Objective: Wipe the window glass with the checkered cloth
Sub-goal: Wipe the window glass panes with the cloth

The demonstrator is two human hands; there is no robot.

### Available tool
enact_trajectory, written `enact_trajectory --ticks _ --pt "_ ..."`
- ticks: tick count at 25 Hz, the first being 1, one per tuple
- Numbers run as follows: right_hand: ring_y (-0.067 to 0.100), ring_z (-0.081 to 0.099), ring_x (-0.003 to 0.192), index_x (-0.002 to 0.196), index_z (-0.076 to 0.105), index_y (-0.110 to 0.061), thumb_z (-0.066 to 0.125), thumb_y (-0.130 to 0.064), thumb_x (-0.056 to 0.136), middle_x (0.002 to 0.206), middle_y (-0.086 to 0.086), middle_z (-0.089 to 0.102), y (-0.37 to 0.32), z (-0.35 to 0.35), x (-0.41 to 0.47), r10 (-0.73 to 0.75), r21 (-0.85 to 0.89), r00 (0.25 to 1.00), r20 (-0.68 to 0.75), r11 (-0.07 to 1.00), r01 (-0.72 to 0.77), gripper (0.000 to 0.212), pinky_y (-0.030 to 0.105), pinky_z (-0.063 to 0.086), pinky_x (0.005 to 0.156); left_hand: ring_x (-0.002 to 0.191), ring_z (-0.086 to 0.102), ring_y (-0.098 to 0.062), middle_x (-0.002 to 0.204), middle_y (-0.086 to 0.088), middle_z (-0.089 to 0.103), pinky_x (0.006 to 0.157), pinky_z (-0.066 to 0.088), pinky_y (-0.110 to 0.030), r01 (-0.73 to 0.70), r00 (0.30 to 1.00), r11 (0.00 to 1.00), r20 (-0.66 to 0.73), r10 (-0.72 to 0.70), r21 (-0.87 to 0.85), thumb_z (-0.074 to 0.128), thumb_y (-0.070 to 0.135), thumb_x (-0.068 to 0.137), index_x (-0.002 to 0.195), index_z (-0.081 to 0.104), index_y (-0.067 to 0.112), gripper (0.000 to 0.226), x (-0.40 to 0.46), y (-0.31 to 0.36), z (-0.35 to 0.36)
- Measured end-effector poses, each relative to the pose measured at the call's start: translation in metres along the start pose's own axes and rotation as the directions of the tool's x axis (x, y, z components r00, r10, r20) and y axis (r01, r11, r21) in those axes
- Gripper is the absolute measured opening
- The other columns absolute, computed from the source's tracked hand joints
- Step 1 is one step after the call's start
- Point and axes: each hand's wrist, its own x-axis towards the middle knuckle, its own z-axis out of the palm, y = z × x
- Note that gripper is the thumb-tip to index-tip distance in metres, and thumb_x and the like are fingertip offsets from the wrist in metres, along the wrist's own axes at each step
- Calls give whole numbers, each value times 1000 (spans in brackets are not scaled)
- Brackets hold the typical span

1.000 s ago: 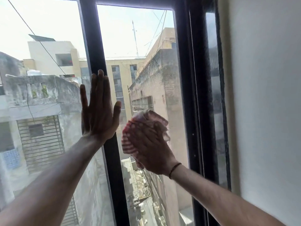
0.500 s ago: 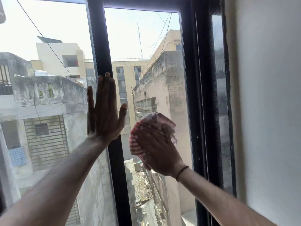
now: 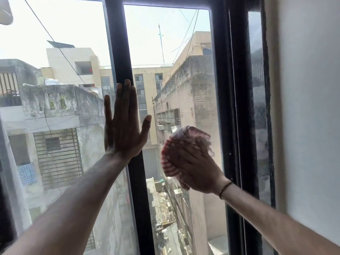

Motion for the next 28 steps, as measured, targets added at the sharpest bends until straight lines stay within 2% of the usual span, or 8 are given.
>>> enact_trajectory --ticks 6,14,16,18,20,22,25,28 --pt "26 13 172 174 21 -21 32 -49 107 184 4 15 22 -10 59 589 192 808 16 791 -581 74 63 0 137 168 12 -25 180 -14 15 134 1 -53 8 1000 1000 -14 -8 25 37 55 104 169 18 4 85 -1 -2 9" --pt "30 43 160 148 69 -22 62 -21 105 165 6 58 -39 -22 6 197 331 977 79 920 -212 43 55 4 141 168 13 -25 179 -13 15 133 4 -60 22 997 1000 71 -23 10 36 56 104 170 15 8 84 7 -4 4" --pt "24 64 144 143 73 -21 59 -17 109 158 8 64 -61 -45 -22 431 541 850 304 656 -526 37 55 37 131 168 13 -27 179 -16 14 132 5 -63 82 984 997 158 -81 -4 37 56 104 169 15 6 85 8 6 -11" --pt "17 81 102 142 70 -13 52 -13 114 135 24 71 -73 -67 -33 629 693 497 598 -95 -714 34 41 67 96 167 15 -31 178 -20 16 132 6 -62 113 963 993 250 -98 -45 38 53 105 168 19 1 83 -5 17 -26" --pt "37 77 101 141 65 0 41 -21 117 126 38 68 -76 -93 -44 458 495 228 859 -633 -595 40 51 66 97 162 31 -37 172 -25 33 132 23 -58 128 955 978 288 -76 -166 46 41 105 161 36 -4 72 -53 42 -53" --pt "37 70 107 127 69 -4 32 -36 117 123 27 72 -86 -114 -60 259 302 157 953 -795 -526 49 55 59 104 141 55 -38 151 -22 57 116 46 -54 304 908 894 385 -167 -328 53 34 100 145 58 -2 57 -120 72 -86" --pt "28 70 98 114 72 -10 25 -37 117 109 13 75 -126 -138 -79 96 159 192 977 -925 -345 55 44 65 87 129 60 -30 137 -11 61 107 53 -50 918 374 305 811 -450 -254 58 51 94 136 58 9 60 -213 106 -151" --pt "29 74 100 110 79 -7 31 -35 115 107 14 79 -185 -146 -99 -50 5 173 984 -953 -303 57 49 65 96 124 68 -30 136 -14 70 98 56 -42 886 -221 -438 969 -111 152 52 67 92 135 64 9 74 -282 97 -204"
